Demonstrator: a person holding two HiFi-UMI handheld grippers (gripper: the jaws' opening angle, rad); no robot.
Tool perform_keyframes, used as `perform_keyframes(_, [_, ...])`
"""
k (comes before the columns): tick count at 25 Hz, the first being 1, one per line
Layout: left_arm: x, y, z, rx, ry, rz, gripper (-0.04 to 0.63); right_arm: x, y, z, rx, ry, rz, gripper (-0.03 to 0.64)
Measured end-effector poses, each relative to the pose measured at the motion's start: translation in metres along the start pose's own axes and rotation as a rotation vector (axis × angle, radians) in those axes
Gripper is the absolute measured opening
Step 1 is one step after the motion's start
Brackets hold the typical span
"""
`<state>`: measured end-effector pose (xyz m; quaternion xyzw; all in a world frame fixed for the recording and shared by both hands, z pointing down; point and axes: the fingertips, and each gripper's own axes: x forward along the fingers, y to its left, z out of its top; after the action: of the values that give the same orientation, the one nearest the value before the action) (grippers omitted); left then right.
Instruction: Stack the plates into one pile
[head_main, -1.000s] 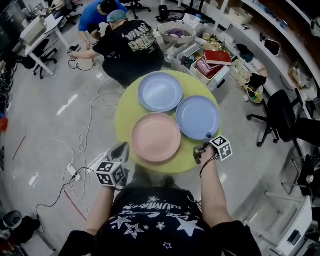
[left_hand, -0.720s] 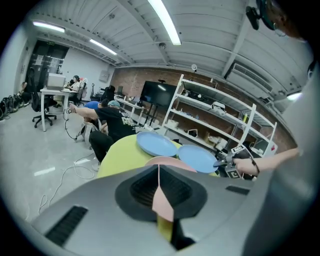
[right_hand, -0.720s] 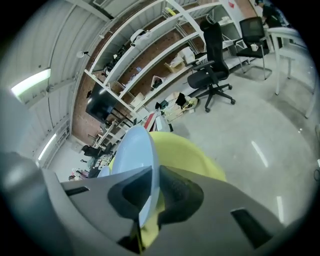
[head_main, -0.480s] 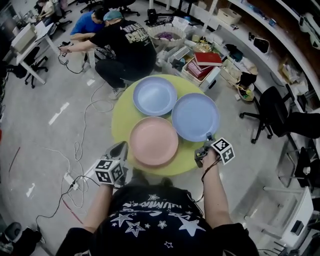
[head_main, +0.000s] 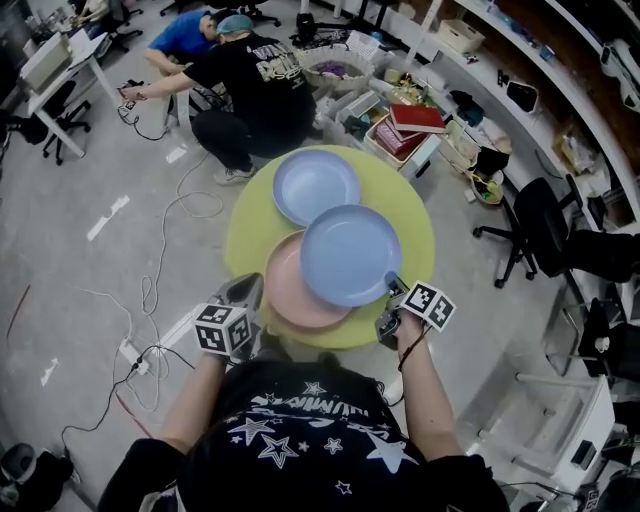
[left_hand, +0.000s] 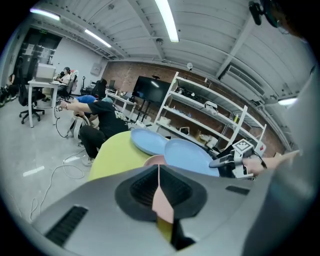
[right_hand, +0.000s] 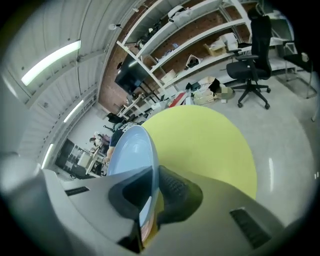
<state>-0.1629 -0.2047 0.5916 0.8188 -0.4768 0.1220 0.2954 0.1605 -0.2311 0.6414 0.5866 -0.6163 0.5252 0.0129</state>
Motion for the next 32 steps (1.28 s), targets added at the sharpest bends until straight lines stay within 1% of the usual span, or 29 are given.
perform_keyframes(5, [0.0,0.019,-0.005,-0.001,0.028,-0.021,0.02,0.011,0.02,-0.033,-0.085,0.109,0.042,0.034])
perform_keyframes(10, [-0.001,0.03,-0.007,0.003,0.048,-0.044,0.02,0.016,0.026,-0.059,-0.154,0.185,0.032,0.034])
perform_keyframes(12, [-0.001,0.034,-0.007,0.007,0.056,-0.054,0.02,0.018,0.028,-0.065,-0.169,0.201,0.027,0.034])
perform_keyframes(18, [-0.005,0.052,-0.008,0.022,0.079,-0.088,0.02,0.025,0.03,-0.078,-0.181,0.207,-0.003,0.034])
perform_keyframes(20, [-0.006,0.057,-0.011,0.029,0.096,-0.105,0.02,0.028,0.033,-0.079,-0.228,0.202,-0.026,0.034])
perform_keyframes(24, [-0.005,0.056,-0.014,0.054,0.118,-0.157,0.02,0.027,0.035,-0.08,-0.404,0.19,-0.133,0.034])
perform_keyframes(25, [-0.004,0.055,-0.014,0.057,0.121,-0.167,0.02,0.026,0.036,-0.081,-0.435,0.187,-0.147,0.035])
perform_keyframes(26, [-0.002,0.055,-0.014,0.059,0.125,-0.177,0.02,0.026,0.039,-0.082,-0.449,0.185,-0.151,0.047])
perform_keyframes(30, [0.006,0.058,-0.017,0.062,0.147,-0.204,0.02,0.028,0.05,-0.089,-0.449,0.186,-0.142,0.179])
perform_keyframes(32, [0.01,0.058,-0.018,0.066,0.155,-0.211,0.02,0.025,0.05,-0.088,-0.479,0.176,-0.159,0.206])
